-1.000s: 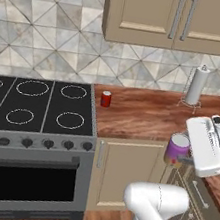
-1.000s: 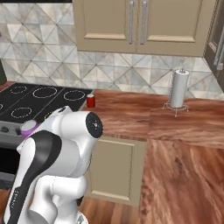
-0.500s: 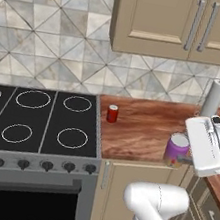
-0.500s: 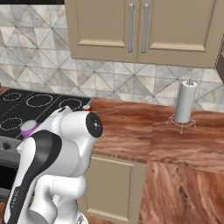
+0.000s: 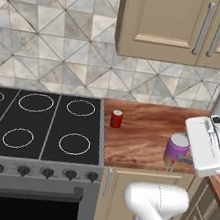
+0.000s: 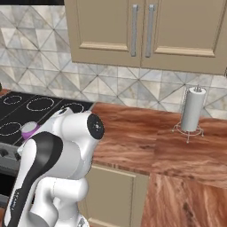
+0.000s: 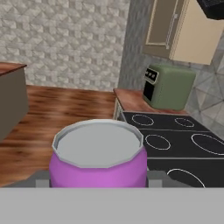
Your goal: Four empty soda cans are scattered around the kitchen. Gather all the cans and cluster them next to the stove for recycling.
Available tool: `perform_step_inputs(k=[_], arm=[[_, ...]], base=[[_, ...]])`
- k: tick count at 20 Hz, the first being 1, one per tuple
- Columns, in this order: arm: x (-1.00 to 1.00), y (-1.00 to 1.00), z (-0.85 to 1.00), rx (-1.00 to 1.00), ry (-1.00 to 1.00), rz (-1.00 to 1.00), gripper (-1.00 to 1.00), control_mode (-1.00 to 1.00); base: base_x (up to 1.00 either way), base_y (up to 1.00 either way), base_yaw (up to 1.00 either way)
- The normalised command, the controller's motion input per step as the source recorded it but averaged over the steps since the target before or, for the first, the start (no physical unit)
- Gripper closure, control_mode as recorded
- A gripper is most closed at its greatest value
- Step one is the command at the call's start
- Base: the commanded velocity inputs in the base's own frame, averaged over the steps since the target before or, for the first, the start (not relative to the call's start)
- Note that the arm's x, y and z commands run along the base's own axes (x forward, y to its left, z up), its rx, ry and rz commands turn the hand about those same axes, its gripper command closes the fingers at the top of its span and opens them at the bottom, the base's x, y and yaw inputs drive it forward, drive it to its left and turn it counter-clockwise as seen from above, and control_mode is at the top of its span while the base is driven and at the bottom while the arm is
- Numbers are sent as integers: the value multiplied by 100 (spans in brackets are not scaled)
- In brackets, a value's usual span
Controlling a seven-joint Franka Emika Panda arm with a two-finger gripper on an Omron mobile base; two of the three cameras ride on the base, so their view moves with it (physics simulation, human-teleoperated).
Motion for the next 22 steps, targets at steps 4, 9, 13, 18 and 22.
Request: perform_step_inputs(k=[4,9,13,18,22], arm=[[0,0,0,0,0,0,100,100],[0,0,0,0,0,0,100,100],[0,0,0,0,0,0,100,100],[0,0,0,0,0,0,100,100],[0,0,0,0,0,0,100,100]], base=[[38,-26,6],[50,-24,2],[37,-24,0],[20,-22,-3],[6,-25,-10]])
